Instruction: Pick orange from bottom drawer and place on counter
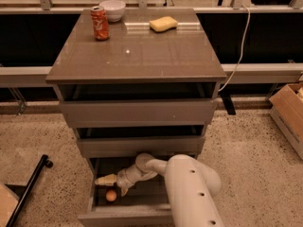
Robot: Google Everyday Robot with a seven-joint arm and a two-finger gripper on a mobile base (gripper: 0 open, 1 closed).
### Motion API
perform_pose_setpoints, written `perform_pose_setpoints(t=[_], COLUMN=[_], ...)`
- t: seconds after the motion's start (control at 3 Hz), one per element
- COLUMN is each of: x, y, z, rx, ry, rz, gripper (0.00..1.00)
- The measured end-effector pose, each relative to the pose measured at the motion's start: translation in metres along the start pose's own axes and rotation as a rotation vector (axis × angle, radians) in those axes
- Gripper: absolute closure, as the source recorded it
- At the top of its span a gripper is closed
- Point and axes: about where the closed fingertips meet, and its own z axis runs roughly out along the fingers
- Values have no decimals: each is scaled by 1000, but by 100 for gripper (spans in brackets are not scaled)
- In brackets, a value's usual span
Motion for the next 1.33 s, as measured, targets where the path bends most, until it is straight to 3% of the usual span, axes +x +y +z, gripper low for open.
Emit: perform_pose_setpoints(t=[0.33,1.0,1.33], x=[2,6,4], y=[4,-3,-9], z=[16,36,38], rx=[-35,-73,-77], ry=[54,132,135], rz=[9,50,71], gripper=[0,43,71])
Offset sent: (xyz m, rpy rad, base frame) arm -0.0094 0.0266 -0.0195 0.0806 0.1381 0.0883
